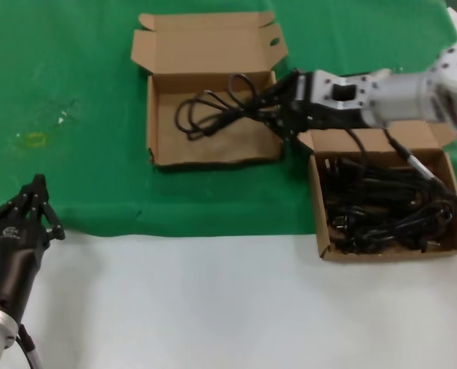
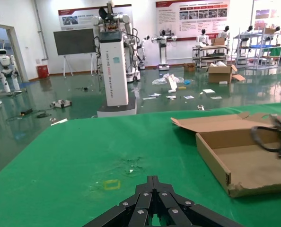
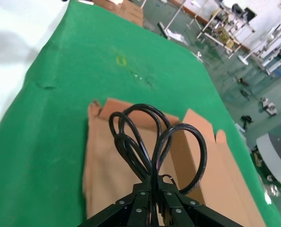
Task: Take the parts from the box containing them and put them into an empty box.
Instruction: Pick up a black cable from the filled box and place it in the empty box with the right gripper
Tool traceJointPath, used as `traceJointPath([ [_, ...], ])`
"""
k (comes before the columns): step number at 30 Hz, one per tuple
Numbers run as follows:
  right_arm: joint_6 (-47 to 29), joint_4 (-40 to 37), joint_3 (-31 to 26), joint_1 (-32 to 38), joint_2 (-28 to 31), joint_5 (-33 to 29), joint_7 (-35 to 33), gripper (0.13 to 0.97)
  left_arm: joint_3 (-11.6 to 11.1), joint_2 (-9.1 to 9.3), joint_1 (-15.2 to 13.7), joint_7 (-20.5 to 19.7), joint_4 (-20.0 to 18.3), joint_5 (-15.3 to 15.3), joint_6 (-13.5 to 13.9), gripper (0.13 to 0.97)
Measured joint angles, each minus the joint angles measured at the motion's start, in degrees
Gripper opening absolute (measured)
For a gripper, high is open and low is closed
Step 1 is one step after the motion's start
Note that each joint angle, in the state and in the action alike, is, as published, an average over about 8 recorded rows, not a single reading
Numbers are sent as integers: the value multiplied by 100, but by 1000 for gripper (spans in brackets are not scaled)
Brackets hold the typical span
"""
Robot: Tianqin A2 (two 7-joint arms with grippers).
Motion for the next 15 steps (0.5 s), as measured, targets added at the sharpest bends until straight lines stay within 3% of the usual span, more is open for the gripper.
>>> traceJointPath([
  [15,685,-2708,573,955,-1132,491,-2016,172,0,0,0,0,0,0,0,144],
])
